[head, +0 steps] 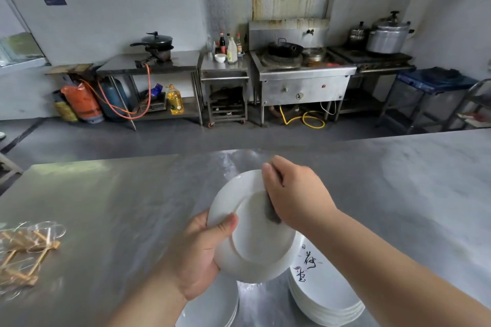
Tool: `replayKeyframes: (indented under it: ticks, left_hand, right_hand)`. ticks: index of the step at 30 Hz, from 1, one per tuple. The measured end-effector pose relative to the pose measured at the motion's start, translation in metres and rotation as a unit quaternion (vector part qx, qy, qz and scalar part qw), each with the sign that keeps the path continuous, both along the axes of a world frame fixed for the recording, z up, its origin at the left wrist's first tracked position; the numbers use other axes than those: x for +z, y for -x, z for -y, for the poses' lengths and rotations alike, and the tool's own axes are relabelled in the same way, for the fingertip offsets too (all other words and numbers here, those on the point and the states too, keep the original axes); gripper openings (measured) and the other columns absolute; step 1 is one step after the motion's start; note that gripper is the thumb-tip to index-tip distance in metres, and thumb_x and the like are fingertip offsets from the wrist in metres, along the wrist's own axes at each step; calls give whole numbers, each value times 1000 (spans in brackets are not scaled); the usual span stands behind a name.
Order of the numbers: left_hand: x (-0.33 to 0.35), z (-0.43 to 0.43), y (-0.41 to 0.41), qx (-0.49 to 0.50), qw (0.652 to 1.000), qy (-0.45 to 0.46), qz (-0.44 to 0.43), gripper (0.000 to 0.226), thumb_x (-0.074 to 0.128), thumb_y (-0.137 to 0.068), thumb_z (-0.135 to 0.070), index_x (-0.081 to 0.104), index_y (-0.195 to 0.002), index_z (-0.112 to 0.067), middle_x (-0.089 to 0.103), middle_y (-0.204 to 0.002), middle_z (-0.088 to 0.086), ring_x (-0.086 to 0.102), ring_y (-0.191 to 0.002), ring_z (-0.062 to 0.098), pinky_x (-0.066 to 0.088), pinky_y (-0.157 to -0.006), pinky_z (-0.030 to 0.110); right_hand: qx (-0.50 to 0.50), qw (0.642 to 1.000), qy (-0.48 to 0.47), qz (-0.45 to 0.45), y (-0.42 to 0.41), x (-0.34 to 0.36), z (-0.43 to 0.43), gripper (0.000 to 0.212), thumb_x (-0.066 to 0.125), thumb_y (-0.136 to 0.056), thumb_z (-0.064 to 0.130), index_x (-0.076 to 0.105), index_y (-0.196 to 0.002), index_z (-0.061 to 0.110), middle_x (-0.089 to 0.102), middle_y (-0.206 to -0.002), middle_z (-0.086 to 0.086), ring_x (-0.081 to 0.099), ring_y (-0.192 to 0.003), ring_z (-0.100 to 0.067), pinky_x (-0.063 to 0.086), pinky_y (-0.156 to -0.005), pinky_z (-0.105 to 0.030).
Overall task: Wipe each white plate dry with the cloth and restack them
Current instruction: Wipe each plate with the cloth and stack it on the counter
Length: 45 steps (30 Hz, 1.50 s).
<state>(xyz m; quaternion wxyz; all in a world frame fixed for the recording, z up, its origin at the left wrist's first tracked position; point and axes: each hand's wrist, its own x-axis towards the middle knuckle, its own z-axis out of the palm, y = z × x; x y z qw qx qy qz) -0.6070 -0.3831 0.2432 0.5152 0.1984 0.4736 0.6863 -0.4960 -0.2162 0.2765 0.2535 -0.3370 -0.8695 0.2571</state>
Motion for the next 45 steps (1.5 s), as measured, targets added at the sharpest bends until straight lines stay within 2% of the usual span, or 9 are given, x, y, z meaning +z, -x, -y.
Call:
replayKeyframes:
  ticks: [5, 11, 13, 17, 21, 26, 34, 40, 45]
  left_hand:
    - [10, -6, 0, -11, 998, -46, -34, 44, 74, -88, -24, 74, -127, -4, 70, -130, 28, 68, -122, 46, 59, -96, 46]
    - [4, -1, 3, 64, 994, -83, 21, 45, 76, -84, -36, 78, -125, -17, 72, -134, 16, 69, -124, 34, 61, -94, 48]
    - [1, -1, 5, 75, 995, -59, 26, 45, 73, -82, -38, 79, -123, -21, 72, -134, 13, 69, -125, 31, 60, -97, 52]
    - [14, 2, 22, -18, 998, -8, 52, 53, 86, -75, -37, 79, -123, -16, 73, -131, 17, 73, -118, 31, 64, -83, 46]
    - [29, -3, 30, -57, 998, -2, 9, 55, 77, -81, -33, 74, -128, -3, 67, -135, 28, 71, -118, 38, 62, -91, 44]
    - [15, -6, 8, -48, 999, -17, -10, 45, 66, -91, -26, 73, -129, -4, 66, -136, 29, 67, -124, 44, 57, -103, 49]
    - [8, 1, 1, 62, 996, -55, 9, 49, 70, -87, -38, 75, -128, -12, 69, -136, 22, 66, -127, 41, 56, -102, 56]
    - [27, -10, -6, -12, 1000, 20, -9, 46, 68, -86, -28, 75, -127, -8, 74, -125, 23, 74, -112, 38, 60, -86, 57]
    - [30, -16, 1, -22, 998, 31, -42, 41, 71, -98, -22, 68, -132, 1, 69, -131, 30, 66, -123, 49, 52, -107, 58]
  right_hand:
    - [133, 973, -190, -14, 4, 25, 7, 33, 31, -104, 51, 56, -98, 30, 56, -84, 11, 54, -81, -17, 45, -64, -38]
    - [-65, 974, 180, -122, -14, -22, 0, 40, 39, -104, 46, 46, -81, 13, 46, -63, 4, 44, -63, -18, 45, -58, -37]
    - [-82, 973, 193, -101, -17, -33, -3, 45, 41, -104, 48, 49, -84, 8, 50, -68, -8, 47, -63, -24, 48, -57, -34]
    - [-67, 985, 120, -101, -12, -11, -20, 42, 50, -102, 45, 52, -81, 9, 51, -66, -2, 44, -61, -12, 38, -55, -25]
    - [104, 995, 11, 0, -4, 29, -18, 32, 50, -100, 47, 55, -82, 22, 63, -62, 4, 56, -63, -11, 48, -62, -31]
    - [160, 971, -172, 40, 8, 42, 3, 26, 46, -103, 49, 41, -81, 36, 51, -65, 9, 46, -67, -17, 33, -57, -36]
    - [-73, 972, 173, -139, -16, -20, 16, 29, 38, -103, 50, 55, -91, 31, 63, -75, 15, 57, -71, -3, 45, -60, -28]
    - [3, 995, 55, -84, -2, 22, -25, 25, 49, -100, 45, 63, -87, 29, 65, -63, 11, 59, -62, -6, 46, -58, -28]
    - [117, 991, -67, -13, 1, 29, -15, 21, 49, -96, 47, 63, -90, 32, 66, -70, 14, 61, -67, -8, 54, -63, -33]
